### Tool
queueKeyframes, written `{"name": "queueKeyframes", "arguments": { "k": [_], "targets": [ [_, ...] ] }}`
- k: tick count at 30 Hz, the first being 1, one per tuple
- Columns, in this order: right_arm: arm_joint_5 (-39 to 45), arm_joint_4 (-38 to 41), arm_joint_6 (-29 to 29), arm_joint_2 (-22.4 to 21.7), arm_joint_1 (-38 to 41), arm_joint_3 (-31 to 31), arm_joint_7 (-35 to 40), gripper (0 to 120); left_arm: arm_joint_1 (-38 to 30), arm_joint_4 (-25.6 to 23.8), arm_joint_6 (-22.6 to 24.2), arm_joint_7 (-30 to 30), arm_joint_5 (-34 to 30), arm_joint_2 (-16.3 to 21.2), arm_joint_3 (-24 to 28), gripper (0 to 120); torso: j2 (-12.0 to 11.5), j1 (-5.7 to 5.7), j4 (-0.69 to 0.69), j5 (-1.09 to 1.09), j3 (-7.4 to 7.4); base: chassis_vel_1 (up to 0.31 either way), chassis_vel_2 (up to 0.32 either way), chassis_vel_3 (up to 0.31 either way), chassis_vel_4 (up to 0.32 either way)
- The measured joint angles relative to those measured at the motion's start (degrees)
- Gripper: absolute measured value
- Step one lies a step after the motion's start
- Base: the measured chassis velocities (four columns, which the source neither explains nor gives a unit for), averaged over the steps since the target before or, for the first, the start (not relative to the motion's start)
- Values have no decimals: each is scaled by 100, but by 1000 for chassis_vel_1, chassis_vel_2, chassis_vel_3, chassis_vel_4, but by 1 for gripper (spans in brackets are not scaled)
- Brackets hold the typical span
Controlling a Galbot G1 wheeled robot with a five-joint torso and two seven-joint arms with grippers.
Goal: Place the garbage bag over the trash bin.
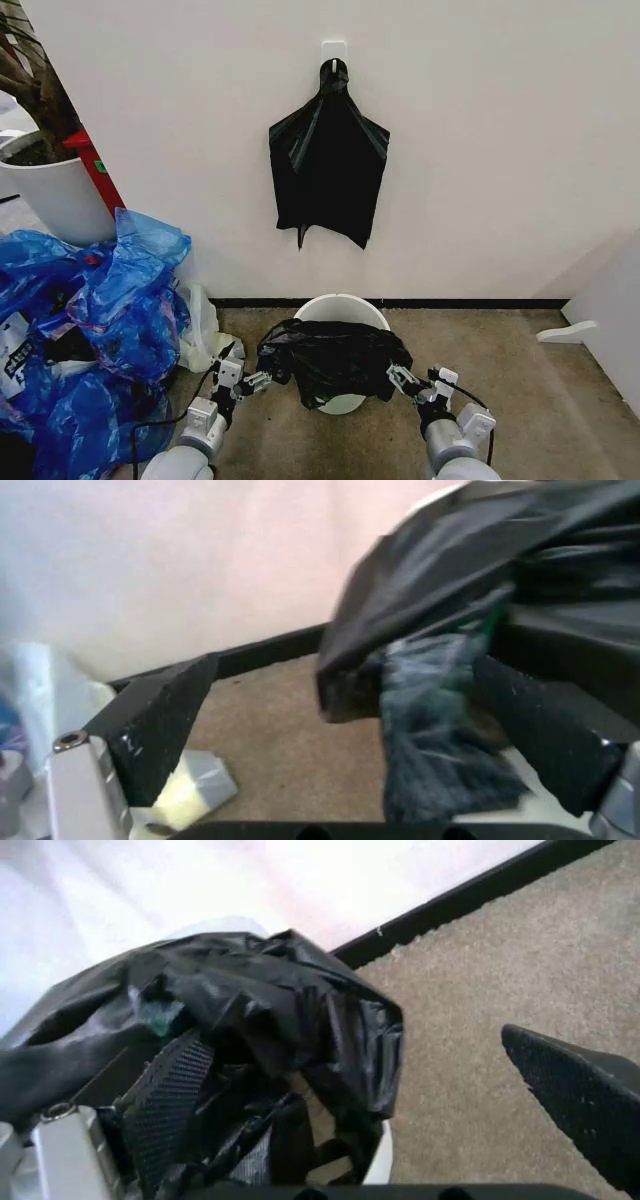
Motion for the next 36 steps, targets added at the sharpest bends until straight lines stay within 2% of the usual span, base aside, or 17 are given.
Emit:
{"name": "queueKeyframes", "arguments": {
  "k": [4, 10, 24, 30, 36],
  "targets": [
    [-4, 212, -94, -34, -109, -52, -9, 100, 121, -75, -123, 504, -102, 177, -23, 100, 0, 0, 0, 0, 0, 0, 0, 0, 0],
    [-84, 480, -162, -66, -277, -114, 62, 100, 236, -120, -225, 784, -247, 295, -61, 100, 0, 0, 0, 0, 0, 0, 0, 0, 0],
    [-442, 1341, -222, -63, -713, -340, 364, 100, 616, -500, -235, 832, -860, 501, -99, 100, 0, 0, 0, 0, 0, 0, 0, 0, 0],
    [-814, 1943, -398, -184, -876, -314, 372, 100, 789, -922, -176, 590, -1296, 402, -126, 100, 0, 0, 0, 0, 0, 0, 0, 0, 0],
    [-815, 2262, -676, -472, -633, -23, 302, 100, 822, -1594, 262, -225, -1874, 163, -142, 100, 0, 0, 1, 1, 0, 0, 0, 0, 0]
  ]
}}
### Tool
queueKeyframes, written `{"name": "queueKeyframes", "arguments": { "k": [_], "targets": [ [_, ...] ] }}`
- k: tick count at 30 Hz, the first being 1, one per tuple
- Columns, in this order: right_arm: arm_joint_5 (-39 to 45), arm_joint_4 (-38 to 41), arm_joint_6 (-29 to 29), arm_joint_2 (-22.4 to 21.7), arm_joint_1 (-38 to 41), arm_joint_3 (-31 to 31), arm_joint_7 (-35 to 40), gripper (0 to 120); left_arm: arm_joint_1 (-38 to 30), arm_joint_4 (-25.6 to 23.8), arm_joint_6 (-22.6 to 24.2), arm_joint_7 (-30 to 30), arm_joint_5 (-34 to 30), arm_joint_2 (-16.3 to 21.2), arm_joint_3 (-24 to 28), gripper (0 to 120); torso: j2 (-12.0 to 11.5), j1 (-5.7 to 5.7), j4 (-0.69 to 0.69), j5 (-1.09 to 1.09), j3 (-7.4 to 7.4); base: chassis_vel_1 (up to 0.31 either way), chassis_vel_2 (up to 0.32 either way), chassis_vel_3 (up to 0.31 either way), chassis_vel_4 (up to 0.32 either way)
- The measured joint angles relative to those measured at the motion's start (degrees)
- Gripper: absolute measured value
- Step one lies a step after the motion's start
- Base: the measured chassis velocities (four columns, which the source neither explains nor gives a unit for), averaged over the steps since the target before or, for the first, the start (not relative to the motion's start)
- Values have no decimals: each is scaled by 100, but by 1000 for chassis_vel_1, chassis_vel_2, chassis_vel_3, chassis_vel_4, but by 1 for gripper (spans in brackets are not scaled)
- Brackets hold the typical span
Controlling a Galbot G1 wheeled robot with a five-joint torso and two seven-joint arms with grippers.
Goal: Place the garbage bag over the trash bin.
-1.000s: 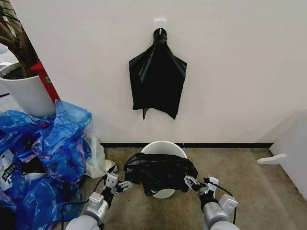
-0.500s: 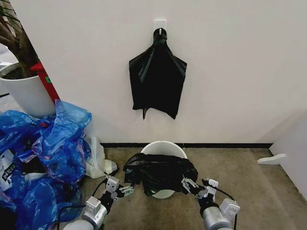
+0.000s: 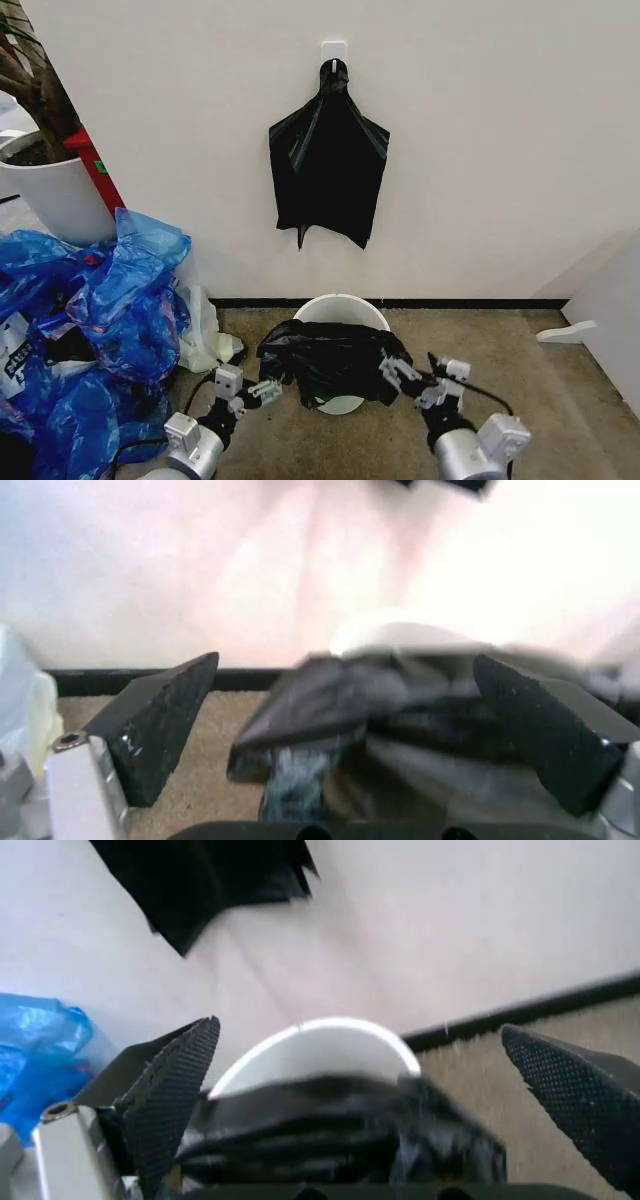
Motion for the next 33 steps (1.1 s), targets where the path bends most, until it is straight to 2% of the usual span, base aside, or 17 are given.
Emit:
{"name": "queueKeyframes", "arguments": {
  "k": [2, 8, 12, 16, 18, 20, 22, 23, 24, 25, 29, 30, 31, 32, 33],
  "targets": [
    [22, 36, -121, -133, 64, 289, -170, 100, -38, -364, 219, -457, -320, -140, -11, 100, 0, 0, -1, 0, 0, 0, 0, 0, 0],
    [322, 34, -489, -472, 150, 909, -611, 100, 38, -794, 492, -896, -439, -321, -23, 100, 0, 0, -2, 1, 0, 0, 0, 0, 0],
    [1321, -153, -1303, -1202, 611, 1560, -1203, 100, 189, -1117, 871, -1163, -450, -454, -28, 100, 0, 0, -2, 1, 0, 0, 0, 0, 0],
    [1971, -442, -1848, -1702, 1152, 1701, -1348, 100, 213, -1224, 1080, -1249, -469, -542, -52, 100, 0, 0, 1, 1, 0, 0, 0, 0, 0],
    [2384, -1005, -2211, -2113, 1907, 1565, -1529, 100, 161, -1190, 1129, -1344, -531, -460, -61, 100, 0, 0, 0, 1, 0, 0, 0, 0, 0],
    [2672, -1428, -2556, -2291, 2523, 1411, -1772, 100, 115, -1166, 1157, -1346, -609, -389, -88, 100, 0, 1, 0, -1, 1, 0, 0, 0, 0],
    [2790, -1564, -2690, -2332, 2741, 1351, -1856, 100, 95, -1166, 1176, -1346, -667, -345, -106, 100, 0, 1, 0, -1, 1, 0, 0, 0, 0],
    [3045, -1892, -2989, -2399, 3270, 1181, -2061, 100, 44, -1183, 1243, -1364, -836, -243, -163, 100, 0, 1, 0, 0, 1, 0, 0, 0, 0],
    [3061, -1915, -3009, -2402, 3306, 1167, -2078, 100, 37, -1187, 1254, -1366, -861, -231, -172, 100, 0, 1, 0, 0, 1, 0, 0, 0, 0],
    [3192, -2318, -3250, -2413, 3876, 904, -2376, 100, -20, -1210, 1332, -1362, -1058, -132, -249, 100, 0, 1, 0, -3, 1, 0, 0, 0, 0],
    [3067, -3210, -3346, -2320, 4992, 86, -2925, 100, -153, -1191, 1462, -1344, -1444, 100, -311, 100, 0, 1, -2, 1, 1, 0, 0, 0, 0],
    [3067, -3210, -3346, -2320, 4992, 86, -2925, 100, -153, -1191, 1462, -1344, -1444, 100, -311, 100, 0, 1, -2, 1, 1, 0, 0, 0, 0],
    [3012, -3543, -3347, -2266, 5418, -245, -2997, 100, -191, -1162, 1475, -1322, -1478, 150, -312, 100, -1, 1, 0, -1, 2, 0, 0, 0, 0],
    [3004, -3613, -3347, -2254, 5510, -320, -3006, 100, -199, -1157, 1478, -1317, -1483, 156, -312, 100, -1, 1, 0, -1, 1, 0, 0, 0, 0],
    [2980, -3963, -3347, -2177, 5975, -748, -3027, 100, -244, -1146, 1501, -1297, -1506, 159, -316, 100, -1, 1, 1, -2, 1, 0, 0, 0, 0]
  ]
}}
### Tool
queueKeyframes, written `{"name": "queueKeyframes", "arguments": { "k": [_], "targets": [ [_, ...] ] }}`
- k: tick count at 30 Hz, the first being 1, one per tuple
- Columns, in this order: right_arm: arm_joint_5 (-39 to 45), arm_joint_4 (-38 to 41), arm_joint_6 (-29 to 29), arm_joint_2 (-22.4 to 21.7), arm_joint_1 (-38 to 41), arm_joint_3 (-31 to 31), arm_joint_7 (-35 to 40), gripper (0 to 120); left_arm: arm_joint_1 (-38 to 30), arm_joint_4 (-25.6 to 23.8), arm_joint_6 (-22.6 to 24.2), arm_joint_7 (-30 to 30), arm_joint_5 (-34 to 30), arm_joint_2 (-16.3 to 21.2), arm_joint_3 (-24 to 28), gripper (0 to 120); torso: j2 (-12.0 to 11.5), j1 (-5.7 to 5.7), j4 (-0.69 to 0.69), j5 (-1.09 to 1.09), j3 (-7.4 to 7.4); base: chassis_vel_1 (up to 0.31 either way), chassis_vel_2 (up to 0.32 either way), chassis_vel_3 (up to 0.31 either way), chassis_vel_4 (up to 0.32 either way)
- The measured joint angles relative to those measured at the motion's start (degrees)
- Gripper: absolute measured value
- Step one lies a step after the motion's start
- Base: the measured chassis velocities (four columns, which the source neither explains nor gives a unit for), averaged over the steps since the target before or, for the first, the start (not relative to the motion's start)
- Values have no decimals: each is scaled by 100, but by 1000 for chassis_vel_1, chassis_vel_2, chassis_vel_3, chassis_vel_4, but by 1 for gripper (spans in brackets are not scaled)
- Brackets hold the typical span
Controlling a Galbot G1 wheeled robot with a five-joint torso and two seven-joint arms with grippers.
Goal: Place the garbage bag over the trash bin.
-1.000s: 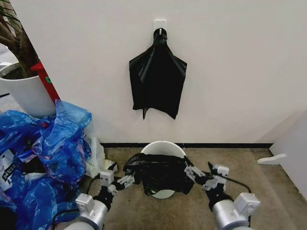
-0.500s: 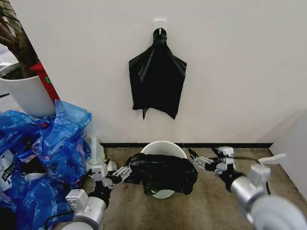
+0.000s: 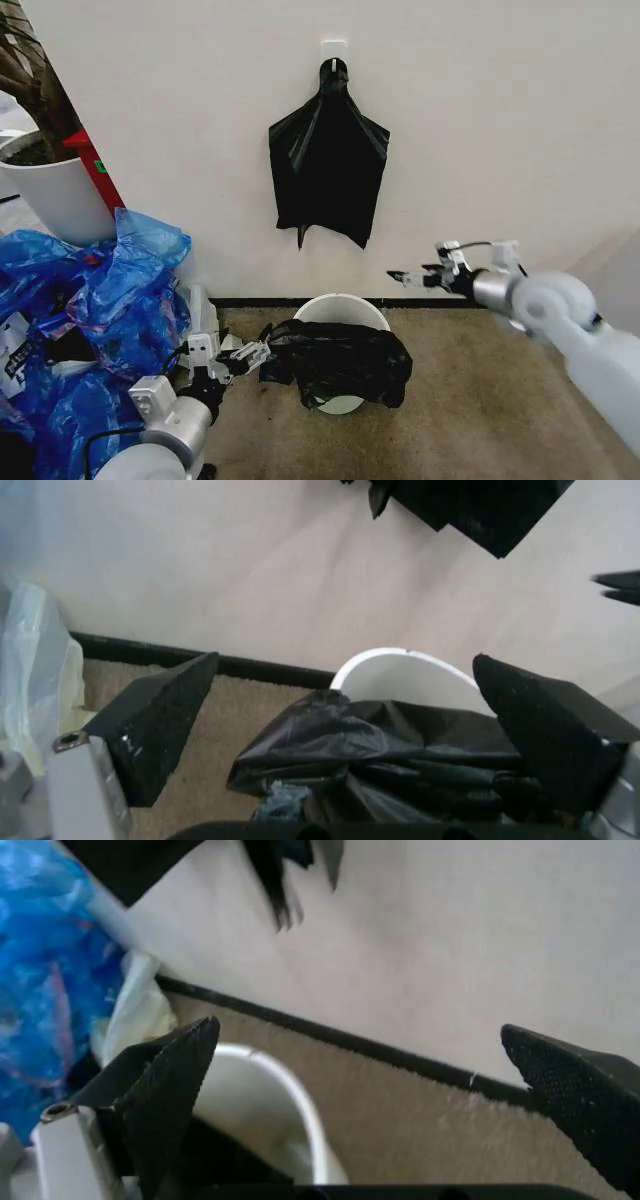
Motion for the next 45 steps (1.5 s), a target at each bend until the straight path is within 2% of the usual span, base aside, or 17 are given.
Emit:
{"name": "queueKeyframes", "arguments": {
  "k": [3, 5, 7, 9, 11, 15, 19, 21, 28, 37, 39, 40, 43, 45],
  "targets": [
    [64, -411, 1, 89, 514, -622, -1, 100, -44, 14, 28, 17, -3, -72, 0, 100, -1, 0, 0, 1, 0, 0, 0, 0, 0],
    [90, -477, 1, 95, 597, -749, 0, 100, -50, 17, 30, 23, -1, -91, 4, 100, -1, 0, -1, 1, 0, 0, 0, 0, 0],
    [278, -797, 5, 137, 1052, -1441, 75, 100, -58, 25, 42, 93, 39, -161, 29, 100, -1, 0, -4, 1, -1, 0, 0, 0, 0],
    [307, -993, 8, 221, 1351, -1835, 116, 100, -56, 11, 53, 128, 61, -194, 35, 100, -1, 0, -3, 0, -1, 0, 0, 0, 0],
    [309, -1058, 9, 257, 1459, -1956, 121, 100, -55, -1, 57, 134, 66, -203, 34, 100, -1, 0, -3, 1, -1, 0, 0, 0, 0],
    [340, -1376, 20, 353, 2224, -2931, 65, 100, -26, -103, 83, 160, 87, -202, -29, 100, -1, -1, 0, -1, -1, 0, 0, 0, 0],
    [317, -1470, 23, 385, 2511, -3411, 33, 100, 10, -155, 83, 163, 92, -208, -73, 100, -1, -1, -3, 0, -1, 0, 0, 0, 0],
    [479, -1560, 23, 474, 2778, -3929, 151, 100, 62, -222, 84, 166, 86, -225, -130, 100, -1, -1, -2, 1, -1, 0, 0, 0, 0],
    [936, -1774, 27, 767, 3078, -4624, 545, 100, 112, -312, 84, 170, 76, -279, -186, 100, -1, -1, -1, 1, -1, 0, 0, 0, 0],
    [1088, -1977, 32, 960, 3235, -4959, 781, 100, 180, -400, 68, 173, -20, -272, -259, 100, 0, -1, -2, 0, -1, 0, 0, 0, 0],
    [1233, -2061, 32, 1054, 3250, -5027, 947, 98, 186, -419, 68, 173, -42, -288, -272, 100, 0, -1, -2, 1, -1, 0, 0, 0, 0],
    [1439, -2158, 33, 1178, 3250, -5050, 1203, 92, 182, -426, 69, 175, -50, -314, -271, 100, 0, -1, -1, 2, -1, 0, 0, 0, 0],
    [1558, -2347, 35, 1320, 3240, -5113, 1357, 81, 165, -428, 72, 177, -52, -358, -248, 100, 0, -1, -1, 2, -1, 0, 0, 0, 0],
    [1559, -2368, 35, 1331, 3240, -5127, 1361, 81, 160, -428, 73, 178, -52, -365, -246, 100, 0, -1, -1, 2, -1, 0, 0, 0, 0]
  ]
}}
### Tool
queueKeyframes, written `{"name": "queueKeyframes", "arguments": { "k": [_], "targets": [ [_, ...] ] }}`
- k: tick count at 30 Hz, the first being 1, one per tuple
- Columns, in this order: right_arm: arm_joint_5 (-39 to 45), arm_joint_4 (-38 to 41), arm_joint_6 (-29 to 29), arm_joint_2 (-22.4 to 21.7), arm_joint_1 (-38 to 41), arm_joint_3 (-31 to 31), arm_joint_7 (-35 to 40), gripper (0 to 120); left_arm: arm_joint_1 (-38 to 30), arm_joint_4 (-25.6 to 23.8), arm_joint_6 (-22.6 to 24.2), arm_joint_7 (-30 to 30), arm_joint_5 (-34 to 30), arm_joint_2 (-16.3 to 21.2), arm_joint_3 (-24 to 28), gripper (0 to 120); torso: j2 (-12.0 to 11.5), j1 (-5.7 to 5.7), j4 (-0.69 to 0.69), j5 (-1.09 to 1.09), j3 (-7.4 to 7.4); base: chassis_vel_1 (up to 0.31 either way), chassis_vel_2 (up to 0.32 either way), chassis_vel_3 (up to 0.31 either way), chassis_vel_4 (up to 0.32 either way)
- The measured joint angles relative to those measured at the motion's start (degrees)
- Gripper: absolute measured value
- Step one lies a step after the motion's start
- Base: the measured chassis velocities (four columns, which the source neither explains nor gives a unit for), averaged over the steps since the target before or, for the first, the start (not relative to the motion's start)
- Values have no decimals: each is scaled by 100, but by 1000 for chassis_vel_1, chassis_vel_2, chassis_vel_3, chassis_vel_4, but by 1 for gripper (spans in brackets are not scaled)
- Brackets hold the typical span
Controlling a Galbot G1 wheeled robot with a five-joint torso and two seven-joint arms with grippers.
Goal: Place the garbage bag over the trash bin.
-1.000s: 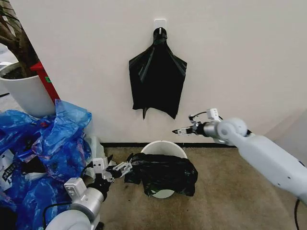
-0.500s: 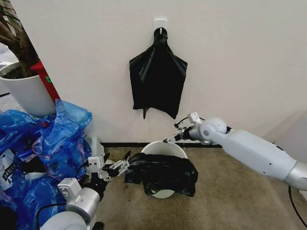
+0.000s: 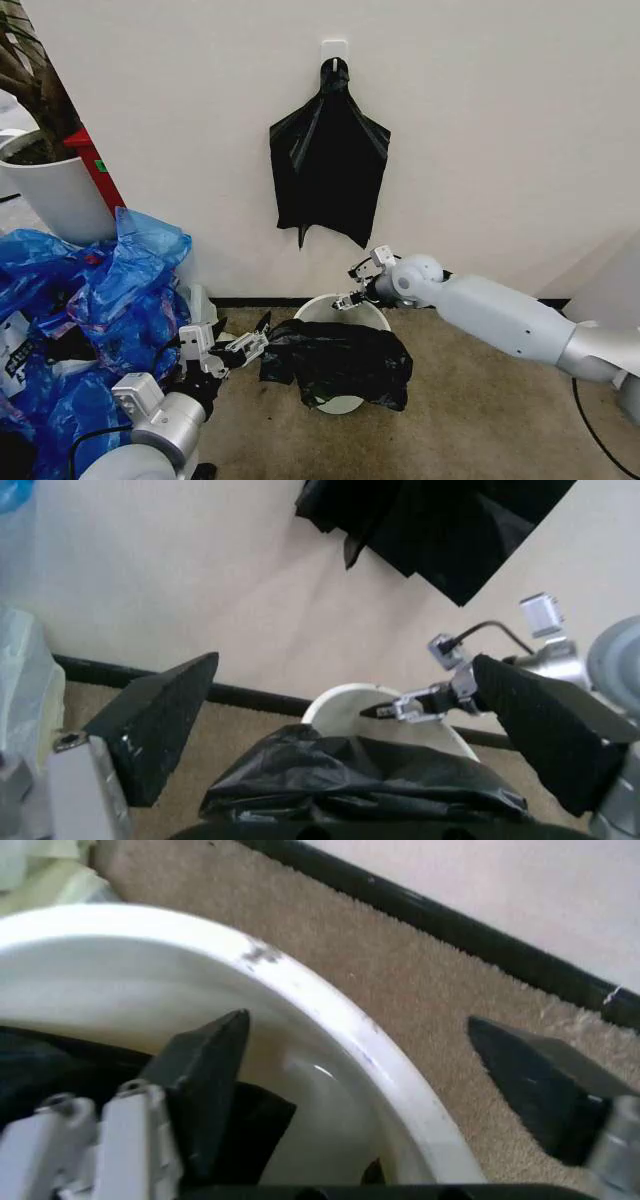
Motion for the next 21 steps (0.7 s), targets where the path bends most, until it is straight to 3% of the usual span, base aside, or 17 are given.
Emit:
{"name": "queueKeyframes", "arguments": {
  "k": [1, 4, 10, 14, 16, 21],
  "targets": [
    [0, -81, 0, 45, 0, -62, 44, 75, -19, 0, 0, 2, 0, -25, 5, 100, 0, 0, -2, 0, 0, 0, 0, 0, 0],
    [5, -128, 1, 88, -4, -92, 133, 72, -37, 0, 0, 2, 0, -50, 5, 100, 0, 0, -2, 0, 0, 0, 0, 0, 0],
    [21, -178, 5, 187, -38, -147, 293, 48, -48, -8, -3, 3, -4, -92, 8, 100, 1, 0, -2, -2, -1, 0, 0, 0, 0],
    [33, -180, 5, 206, -49, -139, 344, 41, -47, -20, -5, 2, -4, -100, 9, 100, 2, 0, -2, -2, -1, 0, 0, 0, 0],
    [64, -171, 5, 213, -76, -93, 412, 27, -38, -35, -9, 2, -1, -114, 9, 100, 1, 0, -1, -1, -1, 0, 0, 0, 0],
    [115, -114, 3, 203, -179, 75, 593, 13, -12, -49, -14, 2, 18, -138, 13, 100, 1, 0, 0, 0, 0, 0, 0, 0, 0]
  ]
}}
